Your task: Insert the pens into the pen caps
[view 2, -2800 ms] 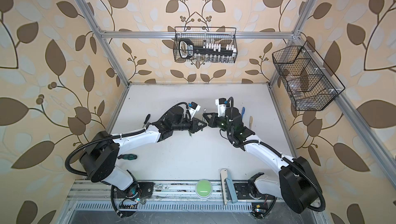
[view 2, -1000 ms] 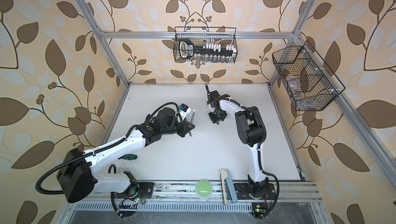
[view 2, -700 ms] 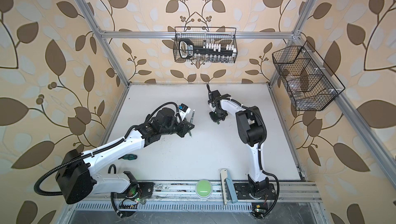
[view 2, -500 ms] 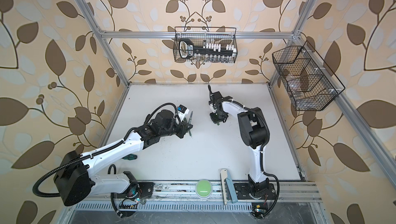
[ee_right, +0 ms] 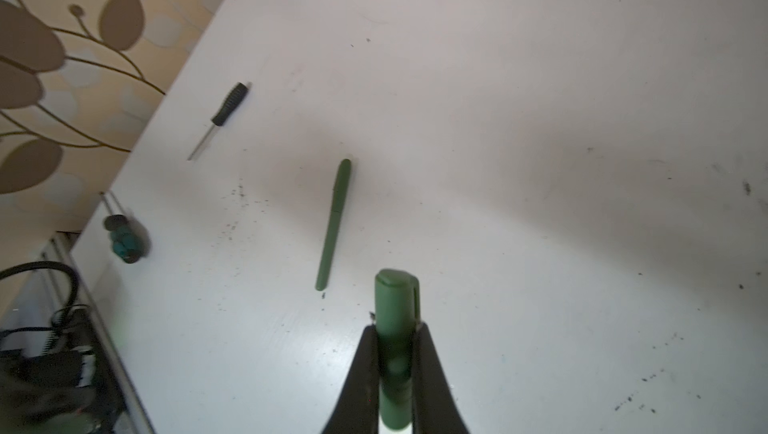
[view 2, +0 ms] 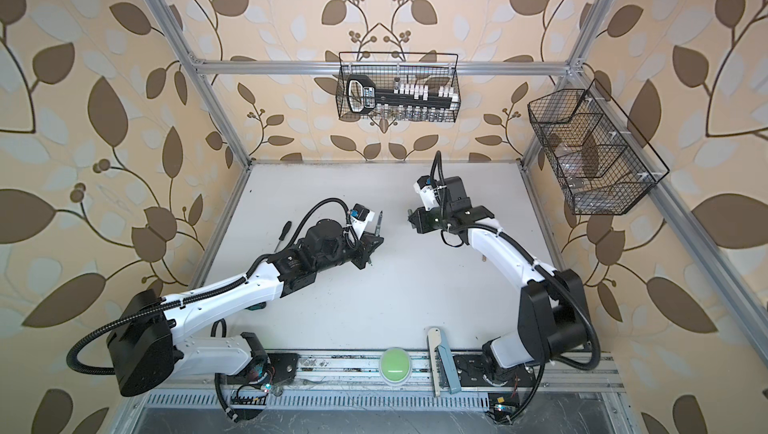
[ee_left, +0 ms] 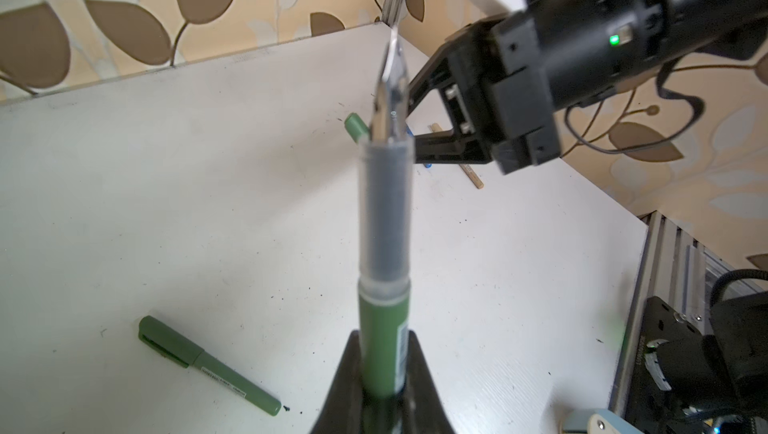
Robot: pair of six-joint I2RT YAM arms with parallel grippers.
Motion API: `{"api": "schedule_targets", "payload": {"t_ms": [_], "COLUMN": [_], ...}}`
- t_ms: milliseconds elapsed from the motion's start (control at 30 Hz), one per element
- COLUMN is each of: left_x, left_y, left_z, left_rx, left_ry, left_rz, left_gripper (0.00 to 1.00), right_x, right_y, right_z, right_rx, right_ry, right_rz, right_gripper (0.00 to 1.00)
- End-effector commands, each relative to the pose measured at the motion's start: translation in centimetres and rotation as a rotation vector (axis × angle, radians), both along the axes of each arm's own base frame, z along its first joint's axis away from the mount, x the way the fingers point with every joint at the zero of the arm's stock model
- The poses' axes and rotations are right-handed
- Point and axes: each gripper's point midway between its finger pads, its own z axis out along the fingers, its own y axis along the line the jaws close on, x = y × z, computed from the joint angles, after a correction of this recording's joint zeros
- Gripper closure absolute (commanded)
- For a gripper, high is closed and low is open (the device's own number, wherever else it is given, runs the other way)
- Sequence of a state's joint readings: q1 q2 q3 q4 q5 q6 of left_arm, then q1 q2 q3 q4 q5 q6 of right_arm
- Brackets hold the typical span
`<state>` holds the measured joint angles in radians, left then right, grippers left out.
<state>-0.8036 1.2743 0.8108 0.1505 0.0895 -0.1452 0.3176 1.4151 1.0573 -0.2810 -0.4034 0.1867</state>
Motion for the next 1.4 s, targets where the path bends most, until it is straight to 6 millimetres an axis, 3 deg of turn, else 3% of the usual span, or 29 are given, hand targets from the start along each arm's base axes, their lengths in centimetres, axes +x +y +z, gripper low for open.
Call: {"api": "schedule_targets", "payload": {"t_ms": [0, 267, 433, 600, 867, 1100, 1367], "left_x": [-0.1, -2.0, -3.0, -3.5, -4.5, -6.6, -7.5], "left_y": [-1.1, -2.4, -2.3, -1.9, -1.6, -0.9, -0.6], "left_z": [2.1, 5.5, 7.1, 7.9, 8.7, 11.0, 11.6], "left_rx": [-0.026, -0.113, -0.147, -0.167, -0.204, -0.307, -0.311], "left_ry": [-0.097, -0.165, -0.186, -0.195, -0.198, -0.211, -0.206], "left_rz": [-0.017, -0.09, -0.126, -0.132, -0.162, -0.221, -0.248], "left_gripper": [1.0, 1.0, 1.0, 1.0, 1.0, 1.0, 1.0], "right_x": [-1.2, -5.2, -7.3, -8.2, -8.9, -9.4, -10.8], "right_y": [1.9, 2.2, 3.0, 3.8, 5.7, 5.9, 6.9], "right_z": [6.3, 16.0, 19.4, 20.5, 20.2, 22.2, 24.3], "right_rx": [0.259, 0.467, 0.536, 0.573, 0.576, 0.578, 0.603], "right_ry": [-0.133, -0.389, -0.485, -0.5, -0.485, -0.522, -0.557], "right_rz": [0.044, 0.075, 0.13, 0.178, 0.253, 0.282, 0.356], "right_gripper": [0.97, 0.95, 0.94, 0.93, 0.93, 0.93, 0.92]}}
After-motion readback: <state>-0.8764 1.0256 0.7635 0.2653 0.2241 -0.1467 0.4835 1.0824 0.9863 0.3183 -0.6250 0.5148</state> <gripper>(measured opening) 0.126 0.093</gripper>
